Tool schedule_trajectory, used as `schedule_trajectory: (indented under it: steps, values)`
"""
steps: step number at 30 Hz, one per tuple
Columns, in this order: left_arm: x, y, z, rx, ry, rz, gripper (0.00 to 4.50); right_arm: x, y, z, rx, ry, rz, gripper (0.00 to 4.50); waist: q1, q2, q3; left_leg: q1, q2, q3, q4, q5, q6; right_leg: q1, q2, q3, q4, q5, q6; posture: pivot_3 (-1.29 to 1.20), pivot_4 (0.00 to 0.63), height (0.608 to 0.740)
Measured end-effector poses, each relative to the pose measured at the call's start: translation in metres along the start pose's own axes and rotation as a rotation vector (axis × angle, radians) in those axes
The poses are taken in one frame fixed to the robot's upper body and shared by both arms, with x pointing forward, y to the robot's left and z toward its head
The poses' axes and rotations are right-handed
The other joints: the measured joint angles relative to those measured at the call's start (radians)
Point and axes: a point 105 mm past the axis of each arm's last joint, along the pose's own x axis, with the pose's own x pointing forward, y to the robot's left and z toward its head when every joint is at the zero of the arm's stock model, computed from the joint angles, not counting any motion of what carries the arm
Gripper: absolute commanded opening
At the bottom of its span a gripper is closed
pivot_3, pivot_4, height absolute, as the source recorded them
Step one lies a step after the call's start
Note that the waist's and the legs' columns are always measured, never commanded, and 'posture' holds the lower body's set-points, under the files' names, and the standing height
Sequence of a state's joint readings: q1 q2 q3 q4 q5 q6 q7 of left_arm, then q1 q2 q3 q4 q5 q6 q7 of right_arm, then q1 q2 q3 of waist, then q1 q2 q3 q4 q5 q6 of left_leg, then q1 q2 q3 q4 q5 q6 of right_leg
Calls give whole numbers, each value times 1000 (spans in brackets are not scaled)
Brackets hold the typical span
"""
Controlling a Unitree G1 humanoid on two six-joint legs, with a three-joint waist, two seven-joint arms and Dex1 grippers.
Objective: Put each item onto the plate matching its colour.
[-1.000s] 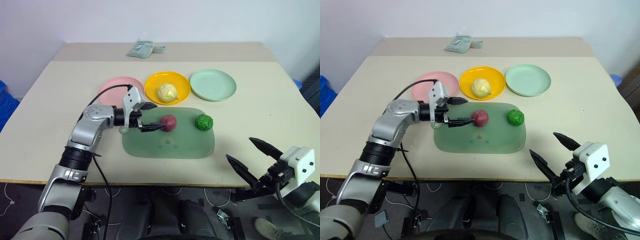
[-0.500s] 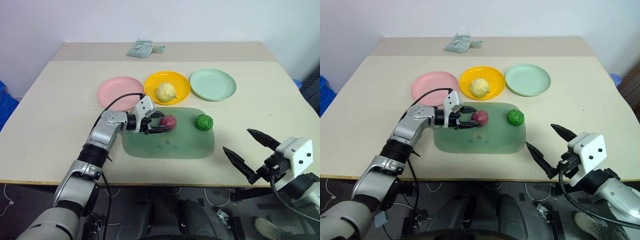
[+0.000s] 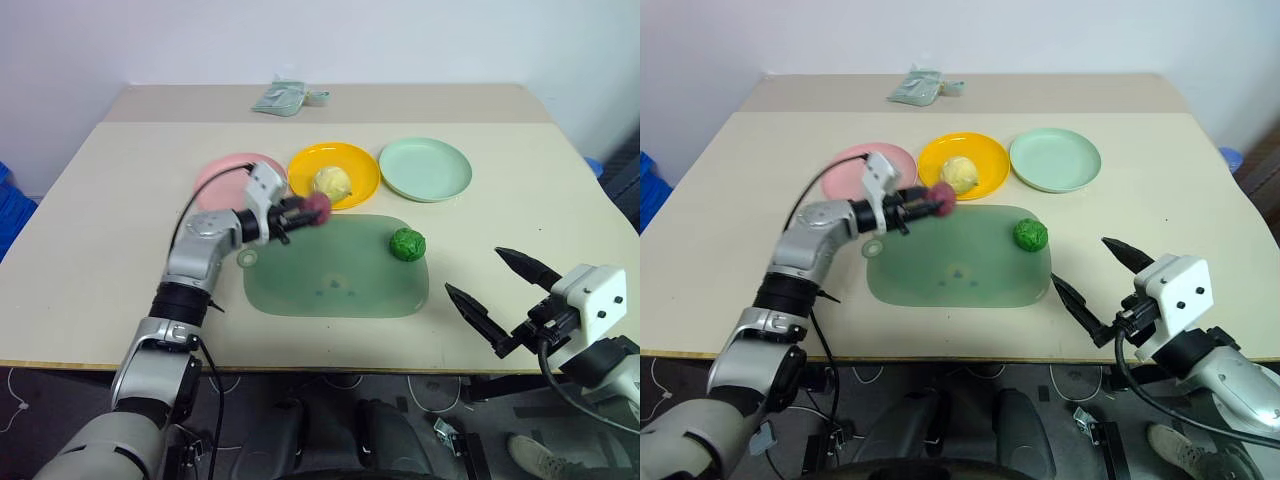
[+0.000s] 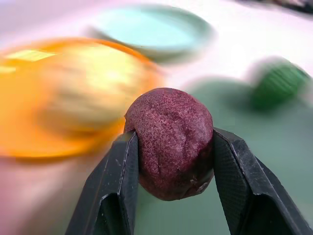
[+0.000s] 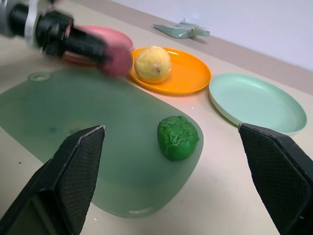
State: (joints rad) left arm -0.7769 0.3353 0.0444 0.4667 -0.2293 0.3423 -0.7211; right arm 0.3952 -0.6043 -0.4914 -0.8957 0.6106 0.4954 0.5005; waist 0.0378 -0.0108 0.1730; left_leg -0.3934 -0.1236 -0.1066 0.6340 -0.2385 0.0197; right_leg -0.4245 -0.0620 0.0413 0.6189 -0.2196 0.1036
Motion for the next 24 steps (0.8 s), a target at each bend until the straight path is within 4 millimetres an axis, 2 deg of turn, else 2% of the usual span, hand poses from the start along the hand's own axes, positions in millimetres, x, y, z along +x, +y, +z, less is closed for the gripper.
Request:
schedule_trajectory:
  steps: [3, 5, 7, 8, 9, 15, 21, 24]
  values:
    - [-13, 37, -3, -73, -5, 228, 1825, 3, -1, -3, 9, 3, 11, 4500, 2, 0, 0, 0, 0, 0, 0, 0, 0, 0, 0, 0, 0, 0, 0, 0, 150, 740]
    - [-21, 54, -11, -111, 11, 356, 1825, 5, -2, -4, 14, 1, 16, 4500, 5, -1, 0, 0, 0, 0, 1, 0, 0, 0, 0, 0, 0, 0, 0, 0, 150, 740]
    - [-26, 67, -19, -133, 37, 458, 1825, 8, -3, -5, 14, -7, 27, 4500, 5, -2, 0, 0, 0, 0, 2, 0, 0, 1, 0, -1, 0, 0, 0, 0, 150, 740]
    - [-25, 71, -23, -145, 50, 498, 1591, 10, -5, -5, 15, -13, 33, 4500, 5, -2, 0, 0, 0, 0, 2, 0, 0, 1, 0, -1, 0, 0, 0, 0, 150, 740]
    - [-25, 73, -25, -151, 59, 519, 1539, 11, -6, -6, 18, -15, 36, 4500, 5, -2, 0, 0, 0, 0, 2, 0, 0, 1, 0, -1, 0, 0, 0, 0, 150, 740]
    - [-15, 64, -23, -158, 52, 481, 1484, 11, -11, -11, 9, -10, 39, 4500, 2, -2, 0, 0, 0, 0, 1, 0, 0, 1, 0, -1, 0, 0, 0, 0, 150, 740]
    - [-4, 36, 16, -67, -64, 297, 1484, 8, -11, -16, 6, -10, 34, 4500, 1, -2, 0, 0, 0, 0, 2, 0, 0, 1, 0, 0, 0, 0, 0, 0, 150, 740]
    - [-7, 41, 11, -59, -40, 333, 1484, 6, -10, -20, 5, -6, 28, 4500, -1, -2, -1, 0, 0, 0, 2, 0, 0, 1, 0, 0, 1, 0, 0, 0, 150, 740]
